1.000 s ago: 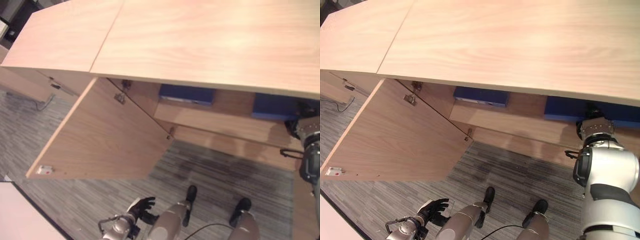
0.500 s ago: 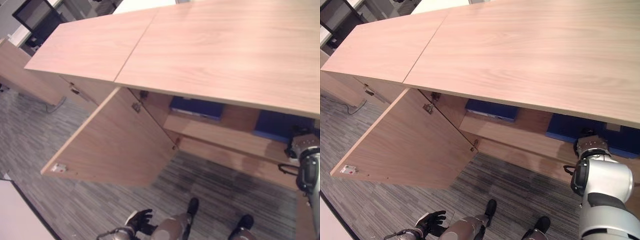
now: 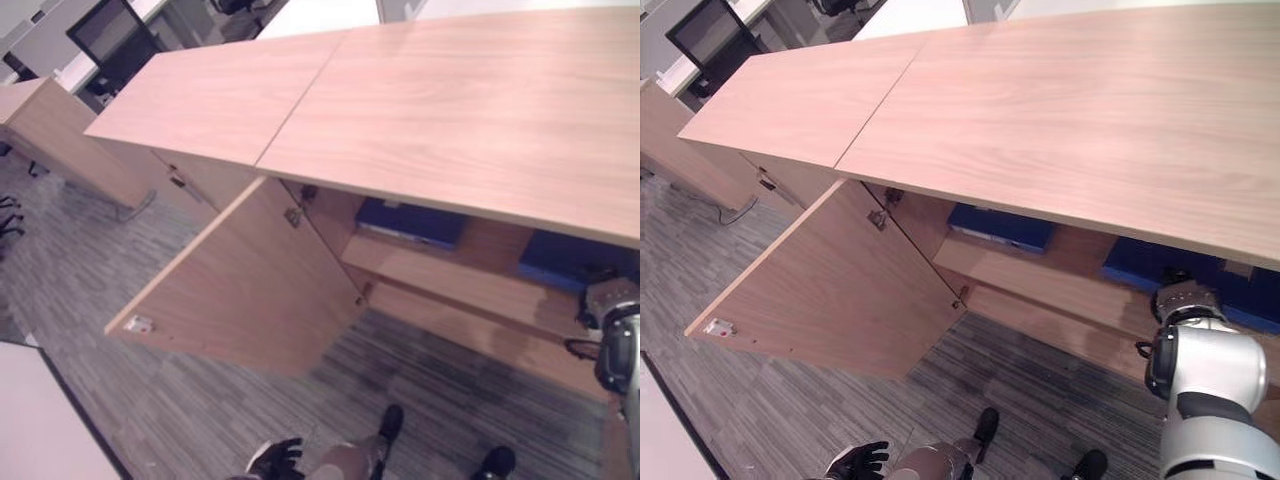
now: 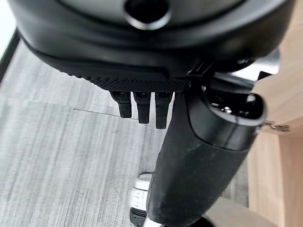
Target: Put the empty folder in the office cabinet
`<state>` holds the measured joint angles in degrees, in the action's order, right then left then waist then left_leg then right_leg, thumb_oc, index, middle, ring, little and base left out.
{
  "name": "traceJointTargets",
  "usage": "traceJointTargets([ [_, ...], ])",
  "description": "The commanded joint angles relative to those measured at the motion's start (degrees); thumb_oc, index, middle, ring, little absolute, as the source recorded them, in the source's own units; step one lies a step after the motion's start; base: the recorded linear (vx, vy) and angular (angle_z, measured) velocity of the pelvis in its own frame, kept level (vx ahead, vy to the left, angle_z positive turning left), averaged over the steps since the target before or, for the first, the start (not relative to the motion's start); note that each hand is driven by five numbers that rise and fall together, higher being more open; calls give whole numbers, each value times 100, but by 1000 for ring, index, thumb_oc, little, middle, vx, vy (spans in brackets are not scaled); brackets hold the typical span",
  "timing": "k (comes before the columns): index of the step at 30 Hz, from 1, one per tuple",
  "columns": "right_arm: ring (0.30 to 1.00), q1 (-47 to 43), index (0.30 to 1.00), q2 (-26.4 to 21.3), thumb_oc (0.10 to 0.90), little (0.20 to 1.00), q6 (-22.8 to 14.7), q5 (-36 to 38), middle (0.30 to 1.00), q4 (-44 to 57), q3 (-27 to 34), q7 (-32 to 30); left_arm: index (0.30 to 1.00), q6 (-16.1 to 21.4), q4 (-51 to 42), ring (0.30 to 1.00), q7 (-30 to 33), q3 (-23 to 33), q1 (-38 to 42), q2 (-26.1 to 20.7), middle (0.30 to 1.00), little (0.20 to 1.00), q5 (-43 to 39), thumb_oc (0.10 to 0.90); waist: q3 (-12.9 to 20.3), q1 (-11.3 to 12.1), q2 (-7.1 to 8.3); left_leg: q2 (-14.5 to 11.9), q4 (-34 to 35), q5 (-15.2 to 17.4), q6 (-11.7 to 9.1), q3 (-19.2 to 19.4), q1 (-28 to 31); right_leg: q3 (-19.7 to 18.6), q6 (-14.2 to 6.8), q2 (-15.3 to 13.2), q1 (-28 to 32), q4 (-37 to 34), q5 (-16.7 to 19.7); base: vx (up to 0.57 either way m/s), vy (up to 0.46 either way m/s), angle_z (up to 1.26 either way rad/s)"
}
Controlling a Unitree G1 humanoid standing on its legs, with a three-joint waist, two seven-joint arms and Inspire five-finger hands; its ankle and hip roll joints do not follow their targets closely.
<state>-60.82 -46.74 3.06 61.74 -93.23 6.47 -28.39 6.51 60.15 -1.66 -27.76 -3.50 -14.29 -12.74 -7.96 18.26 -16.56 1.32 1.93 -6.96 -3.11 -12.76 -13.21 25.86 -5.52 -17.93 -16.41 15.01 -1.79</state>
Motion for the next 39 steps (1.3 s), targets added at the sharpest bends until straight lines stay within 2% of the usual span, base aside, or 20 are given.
traceJointTargets([
  [1, 900, -747, 900, -746, 800, 900, -123, -555, 900, 357, -518, 507, 900, 132, 251, 900, 46, 42, 268, -122, 900, 900, 20, 800, -229, 115, 75, -264, 301, 558, -542, -165, 200, -194, -248, 12, 531, 260, -1146, 57, -63, 14],
  [5, 900, -1112, 900, -1157, 800, 900, -81, -757, 900, 474, -953, 733, 900, 149, 190, 900, -37, -8, 232, -166, 900, 900, 102, 800, -248, 123, 72, -245, 307, 524, -612, -105, 107, -179, -236, -38, 435, 288, -1179, 34, -25, 6],
  [11, 900, -1351, 900, -1109, 800, 900, -198, -836, 900, 672, -1164, 793, 900, 131, 203, 900, -63, 45, 358, -134, 900, 900, -32, 800, -265, 32, 108, -256, 307, 520, -618, -117, 110, -169, -218, 8, 485, 241, -1162, 5, -2, 0],
  [13, 900, -1388, 900, -935, 800, 900, -213, -855, 900, 580, -1159, 805, 900, 95, 234, 900, -62, 44, 459, -121, 900, 900, -77, 800, -279, 8, 118, -261, 307, 397, -576, -130, 90, -109, -199, 37, 497, 201, -939, -38, 23, 0],
  [14, 900, -1379, 900, -872, 800, 900, -213, -855, 900, 556, -1152, 814, 900, 83, 243, 900, -55, 45, 496, -105, 900, 900, -86, 800, -241, -36, 170, -275, 307, 523, -591, -118, 141, -180, -216, 70, 578, 181, -1102, 17, -14, -5],
  [15, 900, -1376, 900, -861, 800, 900, -218, -856, 900, 556, -1144, 815, 900, 83, 247, 900, -56, 52, 497, -110, 900, 900, -87, 800, -249, -46, 174, -276, 307, 525, -592, -121, 148, -176, -216, 74, 592, 171, -1099, 32, -27, 1],
  [16, 900, -1233, 900, -596, 800, 900, -236, -743, 900, 444, -975, 820, 900, 40, 271, 900, -38, 95, 607, -91, 900, 900, -191, 800, -253, -55, 191, -288, 307, 428, -540, -154, 162, -99, -197, 102, 618, 152, -908, -67, 36, 0],
  [24, 900, -698, 900, -89, 800, 900, -312, -503, 900, 330, -465, 735, 900, -8, 391, 900, 37, 157, 697, -61, 900, 900, -217, 800, -174, -82, 349, -316, 301, 476, -505, -166, 290, -60, -189, 203, 856, 20, -887, -4, -4, -3],
  [25, 900, -558, 900, 134, 800, 900, -352, -360, 900, 326, -311, 709, 900, -31, 454, 900, 59, 187, 746, -28, 900, 900, -238, 800, -150, -99, 397, -331, 300, 487, -501, -170, 337, -44, -188, 227, 917, -8, -876, 19, -5, -5],
  [26, 900, -541, 900, 146, 800, 900, -356, -358, 900, 339, -298, 702, 900, -28, 459, 900, 60, 189, 744, -35, 900, 900, -238, 800, -151, -102, 403, -332, 301, 488, -501, -170, 344, -42, -189, 230, 926, -16, -874, 44, -16, -4],
  [29, 900, -148, 900, 598, 800, 900, -408, -268, 900, 375, 0, 647, 900, -68, 611, 900, 78, 226, 770, 102, 900, 900, -197, 800, -74, -155, 563, -360, 296, 529, -496, -157, 483, -9, -177, 305, 1162, -150, -833, 36, -14, -1],
  [30, 900, -141, 900, 602, 800, 900, -408, -269, 900, 381, 5, 643, 900, -67, 611, 900, 78, 225, 768, 98, 900, 900, -197, 800, -75, -157, 564, -361, 296, 529, -496, -159, 488, -6, -178, 307, 1170, -156, -831, 87, -8, -3],
  [31, 900, 123, 900, 869, 800, 900, -404, -356, 900, 396, 133, 646, 900, -103, 724, 900, 104, 273, 794, 203, 900, 900, -164, 800, 25, -202, 709, -370, 296, 547, -513, -126, 595, 26, -181, 383, 1397, -384, -762, 72, -4, -4],
  [34, 900, 344, 900, 1003, 800, 900, -395, -391, 900, 430, 239, 681, 900, -110, 763, 900, 112, 321, 761, 222, 900, 900, -144, 800, 112, -212, 813, -387, 302, 560, -533, -99, 705, 85, -187, 456, 1618, -633, -677, 103, 3, -4],
  [35, 900, 582, 900, 1133, 800, 900, -386, -415, 900, 421, 312, 723, 900, -126, 822, 900, 156, 447, 745, 267, 900, 900, -204, 800, 243, -212, 967, -390, 307, 589, -545, -60, 825, 103, -187, 546, 1855, -914, -604, 85, -4, -2],
  [38, 900, 665, 900, 1194, 800, 900, -393, -428, 900, 439, 350, 730, 900, -117, 839, 900, 171, 458, 717, 278, 900, 900, -202, 800, 274, -212, 1009, -392, 307, 607, -540, -51, 891, 108, -188, 573, 1950, -1005, -556, 58, 9, -4],
  [39, 900, 790, 900, 1268, 800, 900, -406, -437, 900, 451, 394, 739, 900, -129, 875, 900, 183, 499, 669, 315, 900, 900, -179, 800, 337, -223, 1104, -388, 307, 644, -528, -23, 972, 93, -203, 594, 2043, -1089, -514, 69, 13, -9],
])
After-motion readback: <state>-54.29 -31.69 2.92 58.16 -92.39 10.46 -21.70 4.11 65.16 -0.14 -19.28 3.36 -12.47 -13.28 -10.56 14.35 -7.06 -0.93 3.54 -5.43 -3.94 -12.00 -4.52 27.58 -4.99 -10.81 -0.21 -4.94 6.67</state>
